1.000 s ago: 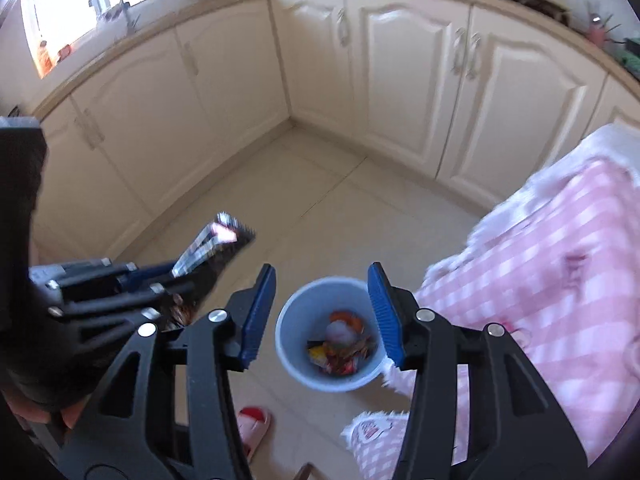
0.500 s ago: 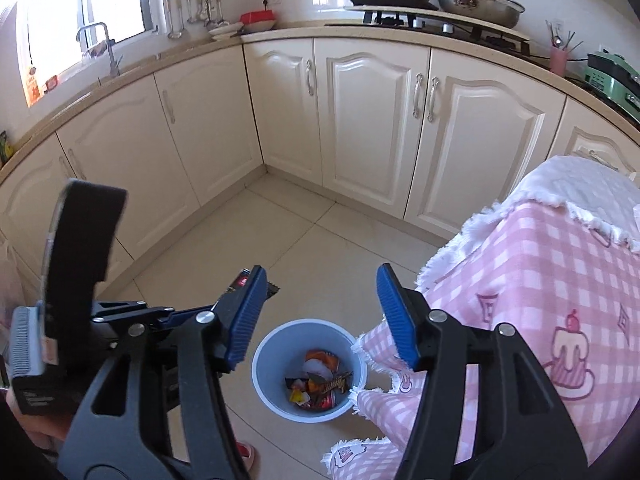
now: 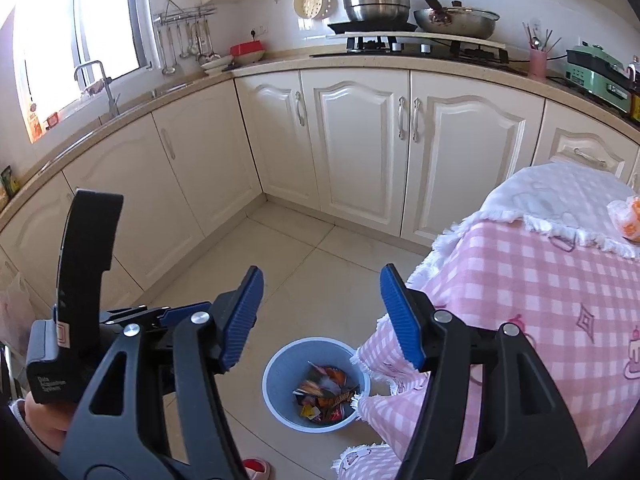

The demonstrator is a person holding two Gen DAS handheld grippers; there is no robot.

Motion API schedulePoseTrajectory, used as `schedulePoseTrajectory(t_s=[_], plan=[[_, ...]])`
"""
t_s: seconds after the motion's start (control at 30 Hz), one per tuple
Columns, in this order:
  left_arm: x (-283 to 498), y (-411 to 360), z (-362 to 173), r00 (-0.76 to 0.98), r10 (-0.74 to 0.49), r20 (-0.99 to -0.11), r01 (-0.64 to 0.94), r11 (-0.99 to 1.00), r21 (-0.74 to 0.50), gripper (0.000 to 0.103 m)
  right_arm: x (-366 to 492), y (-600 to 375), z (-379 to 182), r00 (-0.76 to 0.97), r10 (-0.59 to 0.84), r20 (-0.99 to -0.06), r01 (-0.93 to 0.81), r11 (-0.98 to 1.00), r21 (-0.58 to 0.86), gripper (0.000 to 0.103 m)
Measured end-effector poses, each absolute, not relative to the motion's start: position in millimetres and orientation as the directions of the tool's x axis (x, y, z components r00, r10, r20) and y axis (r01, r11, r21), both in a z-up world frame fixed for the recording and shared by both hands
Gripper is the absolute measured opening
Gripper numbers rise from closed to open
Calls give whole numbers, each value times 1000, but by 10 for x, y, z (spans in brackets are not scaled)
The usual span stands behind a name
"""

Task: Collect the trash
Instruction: 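Move both grippers back to the table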

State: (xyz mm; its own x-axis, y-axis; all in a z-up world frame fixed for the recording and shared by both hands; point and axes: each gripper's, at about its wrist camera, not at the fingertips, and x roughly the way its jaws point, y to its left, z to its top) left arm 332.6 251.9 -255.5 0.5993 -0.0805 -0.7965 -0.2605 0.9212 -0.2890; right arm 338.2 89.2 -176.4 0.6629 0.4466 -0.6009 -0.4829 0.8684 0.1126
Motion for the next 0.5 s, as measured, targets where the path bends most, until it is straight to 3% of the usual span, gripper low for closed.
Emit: schedulePoseTrajectory(t_s=[0.3, 0.5], plan=[[2958, 2269, -1802, 711, -14, -703, -239, 935, -261, 49, 3155, 569, -1387, 709, 450, -543, -468, 876, 116, 61], [2884, 1781, -1319, 766, -30, -642, -153, 962, -226, 49, 2982, -192, -1074, 788, 389, -478, -386, 916, 109, 63]])
